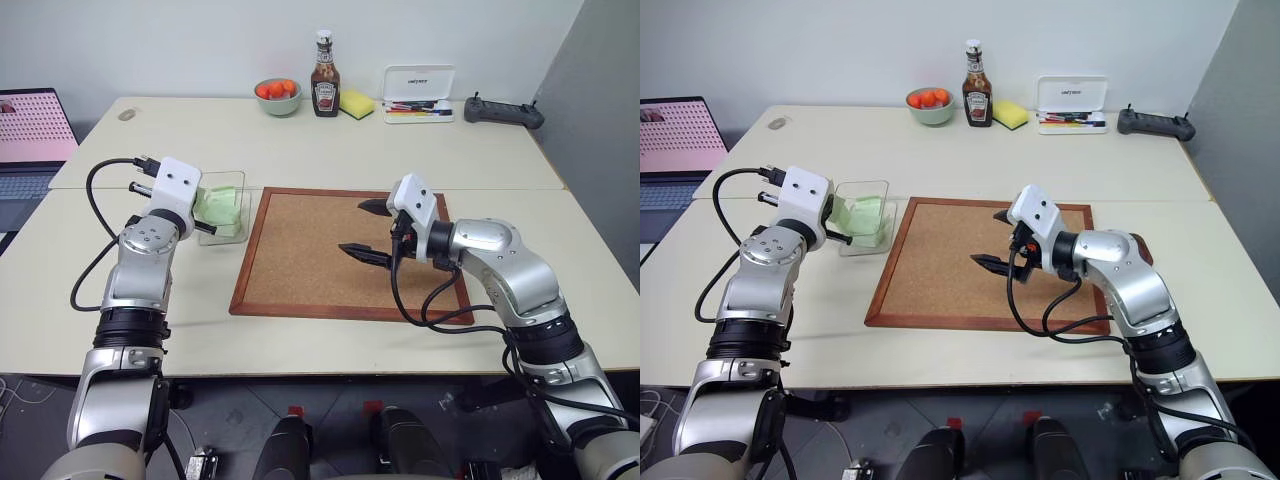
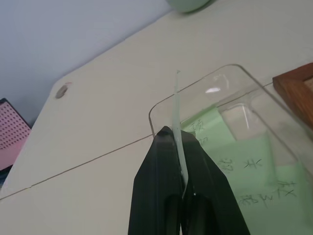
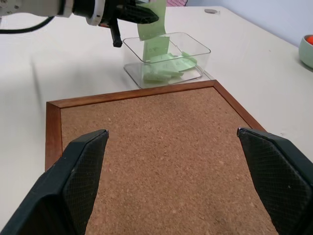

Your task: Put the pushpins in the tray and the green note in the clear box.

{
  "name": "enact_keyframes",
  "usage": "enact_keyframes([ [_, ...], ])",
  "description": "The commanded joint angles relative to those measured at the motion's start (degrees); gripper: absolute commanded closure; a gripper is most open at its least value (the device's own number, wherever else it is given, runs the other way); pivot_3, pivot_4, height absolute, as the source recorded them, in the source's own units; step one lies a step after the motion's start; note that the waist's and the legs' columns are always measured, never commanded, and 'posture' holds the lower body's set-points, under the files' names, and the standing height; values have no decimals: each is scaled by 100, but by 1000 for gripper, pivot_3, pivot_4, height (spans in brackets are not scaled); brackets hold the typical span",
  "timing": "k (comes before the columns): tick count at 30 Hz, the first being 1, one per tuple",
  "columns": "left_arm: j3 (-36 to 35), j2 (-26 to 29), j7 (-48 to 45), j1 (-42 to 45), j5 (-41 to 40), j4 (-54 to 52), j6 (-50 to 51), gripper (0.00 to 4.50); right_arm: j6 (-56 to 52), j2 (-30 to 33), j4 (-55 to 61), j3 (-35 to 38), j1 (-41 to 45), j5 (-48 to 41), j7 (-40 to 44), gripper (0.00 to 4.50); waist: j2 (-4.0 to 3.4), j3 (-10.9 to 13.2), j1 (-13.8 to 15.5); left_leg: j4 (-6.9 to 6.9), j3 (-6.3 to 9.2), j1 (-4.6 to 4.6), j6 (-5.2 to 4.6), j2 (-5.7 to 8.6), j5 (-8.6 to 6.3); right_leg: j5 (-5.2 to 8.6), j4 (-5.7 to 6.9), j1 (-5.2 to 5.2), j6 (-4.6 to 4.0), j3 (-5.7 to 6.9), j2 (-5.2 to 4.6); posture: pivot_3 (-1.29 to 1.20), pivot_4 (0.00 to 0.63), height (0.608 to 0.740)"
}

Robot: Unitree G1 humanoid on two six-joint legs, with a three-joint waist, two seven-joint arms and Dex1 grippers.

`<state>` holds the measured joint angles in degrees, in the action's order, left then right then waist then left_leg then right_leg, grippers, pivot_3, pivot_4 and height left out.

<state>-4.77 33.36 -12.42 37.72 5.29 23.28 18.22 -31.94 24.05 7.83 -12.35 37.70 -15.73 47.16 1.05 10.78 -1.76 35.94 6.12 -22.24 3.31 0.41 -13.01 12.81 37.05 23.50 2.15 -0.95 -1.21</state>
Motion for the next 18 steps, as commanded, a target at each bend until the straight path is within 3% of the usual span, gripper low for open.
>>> enact_keyframes([
  [1,-107,17,48,73,-21,-79,-153,3365,16,-8,252,151,137,-135,33,0,0,0,1,0,0,-1,0,0,0,0,0,0,0,0,0,0,150,740],
  [14,-102,-50,-71,103,-127,-275,-209,1037,70,24,198,113,147,-98,20,0,0,0,-2,1,0,-1,0,0,0,0,1,0,0,0,0,0,150,740],
  [18,-52,-95,-294,185,-216,-251,-317,896,96,21,157,129,162,-83,0,0,0,0,-3,0,0,-1,0,0,0,0,1,0,0,1,0,0,150,740],
])
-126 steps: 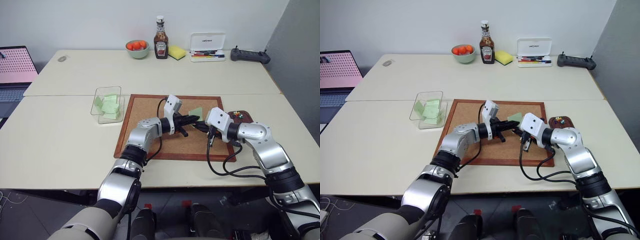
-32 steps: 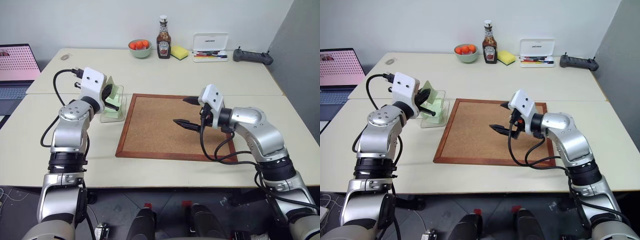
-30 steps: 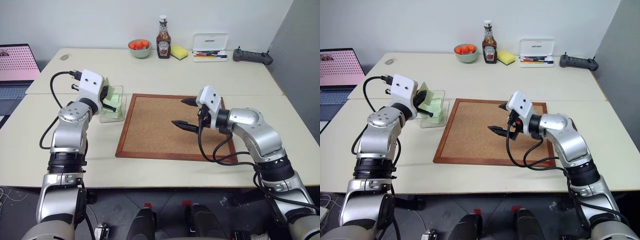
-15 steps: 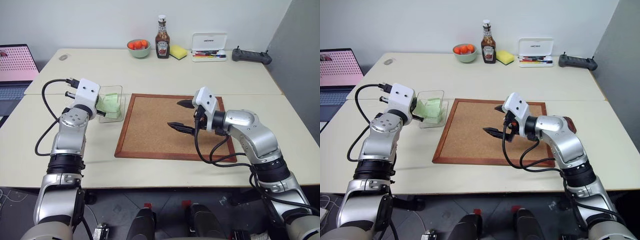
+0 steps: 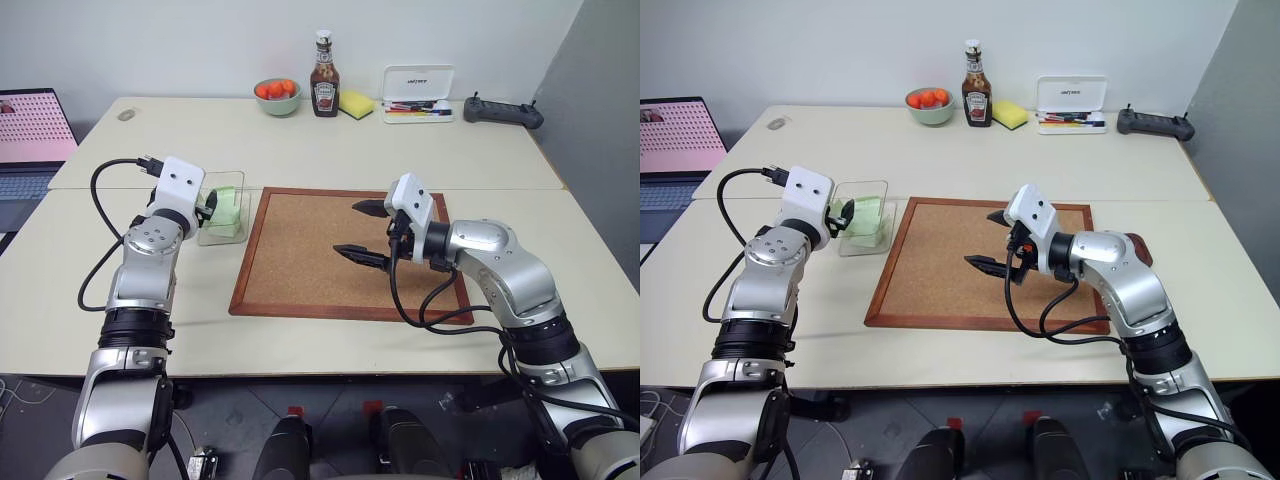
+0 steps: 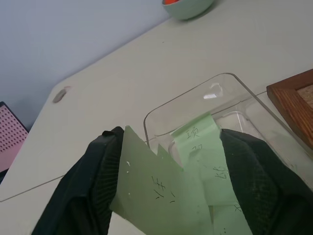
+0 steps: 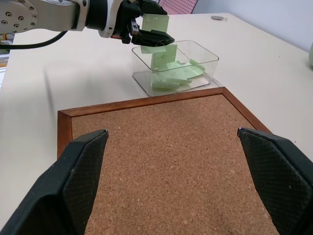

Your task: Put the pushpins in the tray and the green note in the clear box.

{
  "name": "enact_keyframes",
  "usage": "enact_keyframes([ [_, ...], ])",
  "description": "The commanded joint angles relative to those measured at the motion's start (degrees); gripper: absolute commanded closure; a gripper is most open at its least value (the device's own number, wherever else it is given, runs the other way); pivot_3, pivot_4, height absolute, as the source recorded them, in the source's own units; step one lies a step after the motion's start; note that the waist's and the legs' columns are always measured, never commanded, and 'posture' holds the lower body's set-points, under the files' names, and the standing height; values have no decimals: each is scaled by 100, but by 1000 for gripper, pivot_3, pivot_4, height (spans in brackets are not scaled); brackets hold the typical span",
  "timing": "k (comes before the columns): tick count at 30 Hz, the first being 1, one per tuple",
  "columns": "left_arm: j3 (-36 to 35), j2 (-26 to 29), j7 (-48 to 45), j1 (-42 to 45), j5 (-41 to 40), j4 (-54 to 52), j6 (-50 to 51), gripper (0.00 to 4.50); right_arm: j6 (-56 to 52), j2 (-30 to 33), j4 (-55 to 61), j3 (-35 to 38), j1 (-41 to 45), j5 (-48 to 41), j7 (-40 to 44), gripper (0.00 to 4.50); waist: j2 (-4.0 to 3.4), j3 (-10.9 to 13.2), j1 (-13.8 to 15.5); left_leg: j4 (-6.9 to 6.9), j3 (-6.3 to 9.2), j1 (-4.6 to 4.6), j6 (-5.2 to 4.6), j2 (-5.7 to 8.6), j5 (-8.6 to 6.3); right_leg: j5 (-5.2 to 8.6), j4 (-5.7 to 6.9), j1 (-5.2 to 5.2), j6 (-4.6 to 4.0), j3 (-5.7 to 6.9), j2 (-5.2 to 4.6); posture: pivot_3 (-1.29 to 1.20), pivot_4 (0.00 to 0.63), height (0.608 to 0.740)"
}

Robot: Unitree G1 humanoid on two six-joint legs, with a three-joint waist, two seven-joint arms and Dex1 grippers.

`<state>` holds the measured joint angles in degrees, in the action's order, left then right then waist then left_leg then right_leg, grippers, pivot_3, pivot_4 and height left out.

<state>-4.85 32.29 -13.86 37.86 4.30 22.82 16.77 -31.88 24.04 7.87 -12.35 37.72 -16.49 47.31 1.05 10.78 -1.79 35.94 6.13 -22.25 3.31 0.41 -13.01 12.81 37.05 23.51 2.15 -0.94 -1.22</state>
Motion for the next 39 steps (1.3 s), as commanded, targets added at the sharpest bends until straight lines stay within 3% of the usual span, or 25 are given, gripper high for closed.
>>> enact_keyframes([
  [1,-15,-5,-223,198,-129,-160,-227,896,100,16,134,131,171,-2,-20,0,0,0,0,0,0,0,0,0,0,0,0,0,0,0,0,0,150,740],
  [11,139,-120,-523,458,-126,-43,-601,896,162,29,104,163,179,26,-64,0,0,0,0,0,0,-2,0,0,0,0,0,0,0,0,0,0,150,740],
  [21,-147,-34,-1194,-29,-754,-1335,-236,896,216,150,260,347,-46,-63,-86,0,0,0,-5,0,-1,-5,0,0,0,0,-1,2,0,-1,0,0,150,740],
  [25,-311,113,-2188,-1168,-1877,-2948,637,896,640,232,548,658,-572,-72,-174,0,0,0,-19,-2,-4,-4,0,-1,0,0,-3,3,0,-5,-1,0,150,740],
  [30,-592,388,-2521,-2616,-2508,-4280,1331,896,951,360,1010,984,-1556,-144,-244,0,0,0,-8,-3,-2,-12,0,-4,-1,3,-4,10,-4,-5,-2,0,150,740],
  [34,-661,431,-2635,-3333,-2642,-4704,1241,896,1158,346,959,1161,-2128,-116,-366,0,-1,0,-3,0,-4,0,-1,-5,0,17,0,1,-29,-5,-1,0,150,740],
  [39,-673,261,-2516,-3473,-2774,-4817,1151,896,1584,247,558,1279,-2372,66,-602,0,0,1,0,4,-8,15,-1,-6,0,23,0,-10,-39,-6,-1,0,150,740],
])
